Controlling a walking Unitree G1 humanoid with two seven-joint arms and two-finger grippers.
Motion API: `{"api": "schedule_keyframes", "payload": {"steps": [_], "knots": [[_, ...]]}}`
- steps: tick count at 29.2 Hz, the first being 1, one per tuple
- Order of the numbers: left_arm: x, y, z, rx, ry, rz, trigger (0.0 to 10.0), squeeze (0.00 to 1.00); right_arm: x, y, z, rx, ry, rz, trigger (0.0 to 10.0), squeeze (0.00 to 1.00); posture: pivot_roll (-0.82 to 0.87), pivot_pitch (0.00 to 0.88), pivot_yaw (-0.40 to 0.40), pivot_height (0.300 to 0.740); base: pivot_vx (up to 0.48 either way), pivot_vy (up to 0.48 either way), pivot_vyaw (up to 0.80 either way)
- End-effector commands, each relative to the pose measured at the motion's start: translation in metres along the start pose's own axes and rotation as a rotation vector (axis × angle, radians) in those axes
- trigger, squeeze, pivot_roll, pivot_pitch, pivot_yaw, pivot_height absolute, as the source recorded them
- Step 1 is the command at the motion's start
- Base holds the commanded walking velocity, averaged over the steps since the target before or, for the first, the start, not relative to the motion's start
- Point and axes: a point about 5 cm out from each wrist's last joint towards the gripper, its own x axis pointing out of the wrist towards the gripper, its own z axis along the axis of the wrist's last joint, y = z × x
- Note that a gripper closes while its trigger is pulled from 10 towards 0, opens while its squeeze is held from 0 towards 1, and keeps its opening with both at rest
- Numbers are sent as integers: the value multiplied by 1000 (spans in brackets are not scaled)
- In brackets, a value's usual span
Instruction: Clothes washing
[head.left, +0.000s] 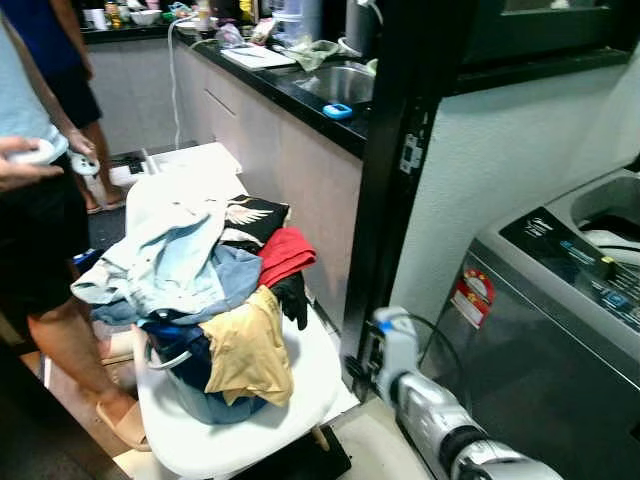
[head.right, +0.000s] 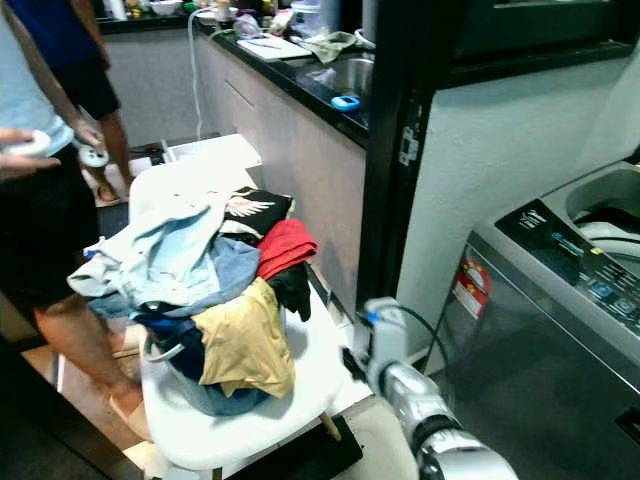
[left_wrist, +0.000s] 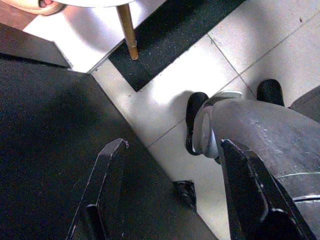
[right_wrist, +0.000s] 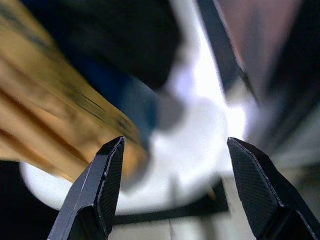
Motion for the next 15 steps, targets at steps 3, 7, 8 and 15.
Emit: {"api": "schedule_keyframes", "payload": {"steps": [3,7,8,15], "knots": [[-2,0,-10,10,47,-10,10000,0,8,14,21,-48,-88,88,10000,0,4,0,-53,740,0,0,267],[-2,-4,-12,12,55,-14,10000,0,15,27,46,-71,-174,151,10000,0,-4,0,-49,740,0,0,800],[-2,-6,-14,13,59,-16,10000,0,16,30,52,-73,-195,166,10000,0,-4,0,-49,740,0,0,800],[-4,-10,-19,15,73,-27,10000,0,20,42,61,-210,-201,224,10000,0,-4,0,-49,740,0,0,757]]}}
